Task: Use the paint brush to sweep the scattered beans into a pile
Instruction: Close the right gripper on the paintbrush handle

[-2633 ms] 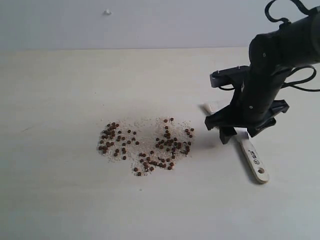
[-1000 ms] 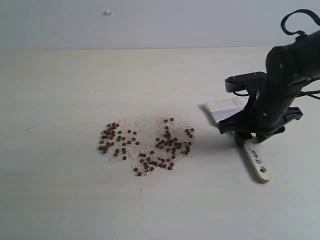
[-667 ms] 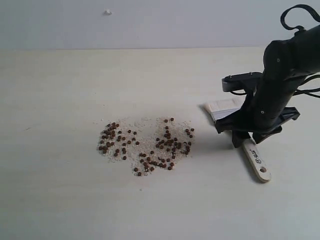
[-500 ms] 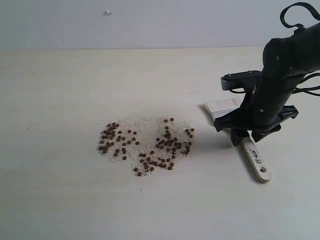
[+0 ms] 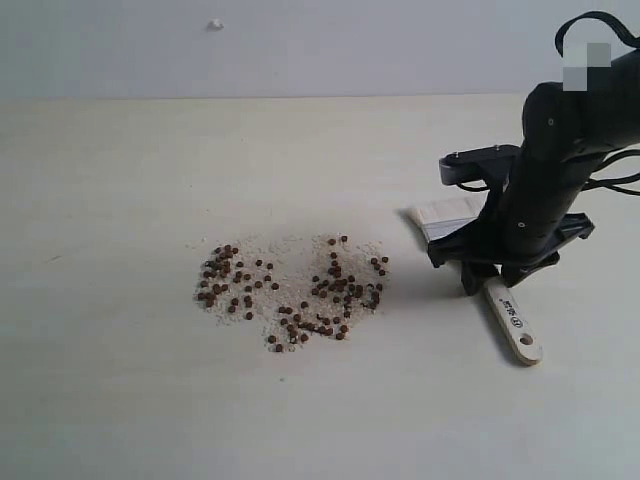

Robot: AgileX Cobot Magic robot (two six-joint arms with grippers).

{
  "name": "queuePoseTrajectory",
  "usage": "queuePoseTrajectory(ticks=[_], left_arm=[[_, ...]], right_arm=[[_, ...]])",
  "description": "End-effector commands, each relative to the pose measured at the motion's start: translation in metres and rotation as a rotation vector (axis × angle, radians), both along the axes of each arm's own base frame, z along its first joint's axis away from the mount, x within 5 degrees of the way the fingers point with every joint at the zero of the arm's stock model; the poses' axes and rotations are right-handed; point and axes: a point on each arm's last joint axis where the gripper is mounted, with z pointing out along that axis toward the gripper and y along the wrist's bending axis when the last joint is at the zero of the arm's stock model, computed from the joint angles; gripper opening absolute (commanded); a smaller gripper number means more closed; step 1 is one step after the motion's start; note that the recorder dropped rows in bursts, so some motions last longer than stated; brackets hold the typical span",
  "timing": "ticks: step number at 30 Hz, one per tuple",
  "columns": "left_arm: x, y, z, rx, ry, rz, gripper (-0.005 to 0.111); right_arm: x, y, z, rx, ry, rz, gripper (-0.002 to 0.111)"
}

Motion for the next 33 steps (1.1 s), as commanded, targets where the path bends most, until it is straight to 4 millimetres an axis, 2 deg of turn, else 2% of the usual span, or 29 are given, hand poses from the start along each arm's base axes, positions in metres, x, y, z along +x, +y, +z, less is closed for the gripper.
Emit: queuePoseTrajectory(ticks=[1, 4, 6, 8, 11, 14, 15, 19, 25, 33], left_arm=[[0.0, 0.0, 0.001, -0.001, -0.015, -0.007, 0.0], [0.0, 0.0, 0.001, -0.001, -0.015, -0.007, 0.0], [0.0, 0.0, 0.001, -0.001, -0.015, -0.007, 0.0], [0.0, 0.0, 0.001, -0.001, -0.015, -0.007, 0.0], [0.0, 0.0, 0.001, -0.001, -0.015, -0.007, 0.0], [0.0, 0.0, 0.001, -0.001, -0.015, -0.007, 0.0], [0.0, 0.0, 0.001, -0.001, -0.015, -0.007, 0.0], [0.0, 0.0, 0.001, -0.001, -0.015, -0.007, 0.0], [0.0, 0.0, 0.001, -0.001, -0.015, -0.007, 0.0], [0.0, 0.0, 0.001, -0.001, -0.015, -0.007, 0.0]], right_arm=[[0.006, 0.001, 0.001, -0.017, -0.02, 0.035, 0.048], [0.011, 0.003, 0.005, -0.017, -0.019, 0.032, 0.04], [0.011, 0.003, 0.005, -0.018, -0.017, 0.034, 0.022], [0.01, 0.002, 0.005, -0.02, -0.009, 0.034, 0.013], [0.01, 0.002, 0.005, -0.021, -0.005, 0.034, 0.019], [0.01, 0.002, 0.005, -0.021, -0.005, 0.032, 0.042], [0.01, 0.002, 0.005, -0.021, -0.005, 0.032, 0.045], [0.01, 0.002, 0.005, -0.021, -0.005, 0.032, 0.045], [0.01, 0.002, 0.005, -0.024, 0.003, 0.033, 0.04], [0.009, 0.002, -0.007, -0.031, 0.033, 0.028, 0.039]])
